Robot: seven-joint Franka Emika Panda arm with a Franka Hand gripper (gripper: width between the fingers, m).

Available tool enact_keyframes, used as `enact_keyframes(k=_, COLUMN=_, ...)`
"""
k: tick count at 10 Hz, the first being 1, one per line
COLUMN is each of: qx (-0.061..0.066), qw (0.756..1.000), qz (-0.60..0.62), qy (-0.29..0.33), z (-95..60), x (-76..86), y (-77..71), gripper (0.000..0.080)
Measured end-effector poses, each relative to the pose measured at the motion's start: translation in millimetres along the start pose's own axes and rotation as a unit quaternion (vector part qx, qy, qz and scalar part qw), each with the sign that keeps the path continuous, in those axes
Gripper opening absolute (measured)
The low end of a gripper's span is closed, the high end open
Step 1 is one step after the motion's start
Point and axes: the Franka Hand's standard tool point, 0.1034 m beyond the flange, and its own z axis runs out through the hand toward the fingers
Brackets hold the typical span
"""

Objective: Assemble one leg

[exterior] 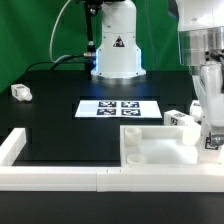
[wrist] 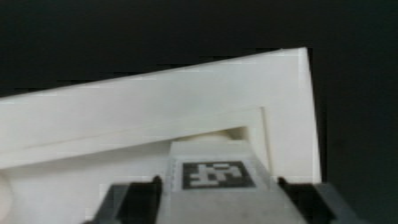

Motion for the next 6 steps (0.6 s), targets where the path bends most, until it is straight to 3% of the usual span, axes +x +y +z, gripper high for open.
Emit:
enact_keyframes(k=1, qx=0.0, qw=1.0, qz=-0.003, qy=0.0, z=0.0, x=0.1, y=0.0, gripper=0.0384)
enact_keyframes(k=2, qx=-0.001, qw=0.995, qz=-0.1, qy=0.002, z=-0.4, x=2.7, y=-0.7, gripper=0.0574)
enact_keyframes(k=3, qx=0.0, qw=0.981, qz=-0.193, qy=0.001, z=-1.0, x=3.4, y=-1.2, gripper=0.0626)
enact_keyframes(k=5, qx=0.008, qw=0.959, qz=-0.283, qy=0.006, z=-2.6, x=3.9, y=-0.3, gripper=0.0644)
enact_keyframes(k=6, qx=0.007, qw=0.947, qz=-0.321, qy=0.008, z=-1.5, x=5.6, y=-0.4, gripper=0.0644)
